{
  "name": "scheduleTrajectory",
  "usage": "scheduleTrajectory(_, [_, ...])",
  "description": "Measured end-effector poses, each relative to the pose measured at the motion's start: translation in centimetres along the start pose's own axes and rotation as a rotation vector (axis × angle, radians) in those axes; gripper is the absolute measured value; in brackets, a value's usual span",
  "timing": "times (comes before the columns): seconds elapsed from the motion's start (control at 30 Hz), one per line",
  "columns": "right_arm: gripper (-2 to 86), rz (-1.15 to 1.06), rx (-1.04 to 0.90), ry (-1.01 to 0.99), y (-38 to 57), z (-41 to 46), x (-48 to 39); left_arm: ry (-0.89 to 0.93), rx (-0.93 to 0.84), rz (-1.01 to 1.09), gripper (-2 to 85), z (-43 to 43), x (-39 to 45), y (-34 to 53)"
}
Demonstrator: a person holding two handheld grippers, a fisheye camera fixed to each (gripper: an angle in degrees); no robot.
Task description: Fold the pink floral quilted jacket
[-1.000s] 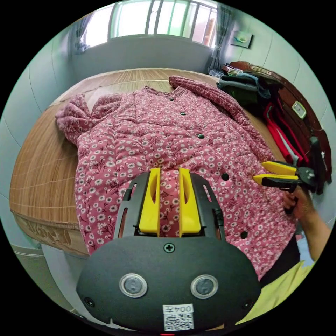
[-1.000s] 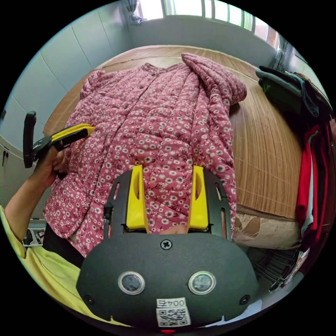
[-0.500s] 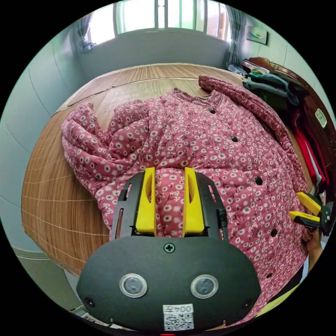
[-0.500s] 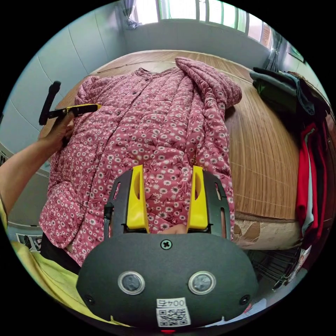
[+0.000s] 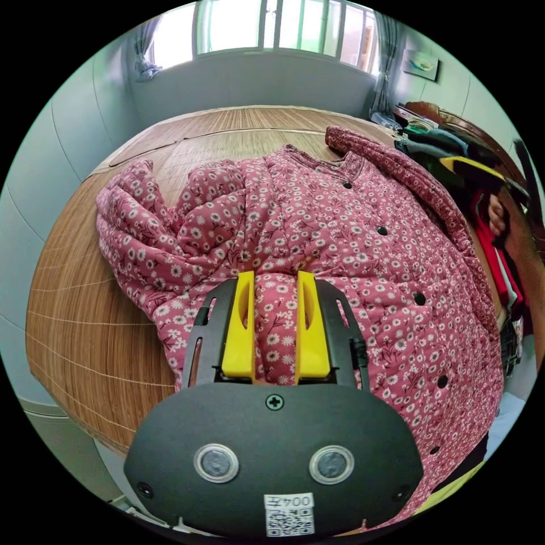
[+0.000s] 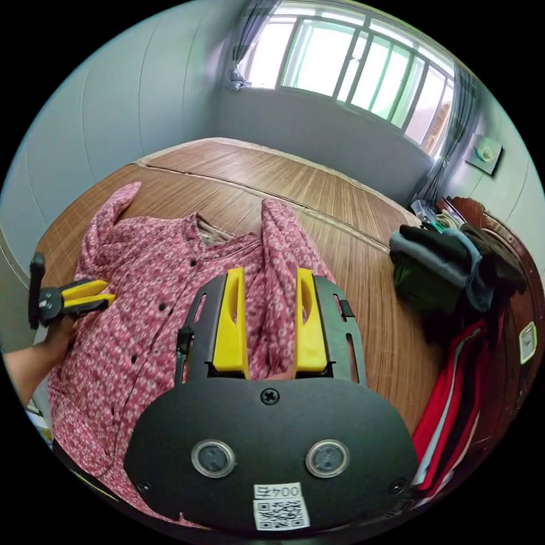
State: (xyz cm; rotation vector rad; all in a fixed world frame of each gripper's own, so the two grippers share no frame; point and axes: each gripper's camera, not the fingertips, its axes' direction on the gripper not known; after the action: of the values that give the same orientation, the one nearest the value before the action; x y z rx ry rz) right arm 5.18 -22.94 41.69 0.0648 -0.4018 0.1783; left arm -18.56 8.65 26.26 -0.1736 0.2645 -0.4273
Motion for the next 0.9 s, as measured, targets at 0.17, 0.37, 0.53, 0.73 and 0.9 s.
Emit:
scheduleTrajectory(0.17, [15.2,-0.103,-0.248,0.122,-4.9,6.7,-1.2,0.006,0.002,-0.008,10.7,0.8,-0.7,-0.2])
scheduleTrajectory(0.37, [5.3,-0.172,-0.378,0.21,-5.1,9.3,1.3,0.013,0.001,-0.019,10.4,1.7,-1.5,-0.4])
scheduleTrajectory(0.53, [4.5,0.214,-0.201,0.067,-0.9,2.4,14.0,0.011,0.002,-0.018,10.3,2.4,-2.0,-0.5])
scheduleTrajectory(0.73, [6.2,0.791,-0.063,-0.337,19.5,-2.4,30.8,0.015,0.001,-0.022,10.2,3.4,-2.8,-0.6])
scheduleTrajectory(0.9, [7.5,0.784,0.082,-0.256,27.8,-6.9,29.3,0.006,0.001,-0.014,10.2,4.2,-3.3,-0.7])
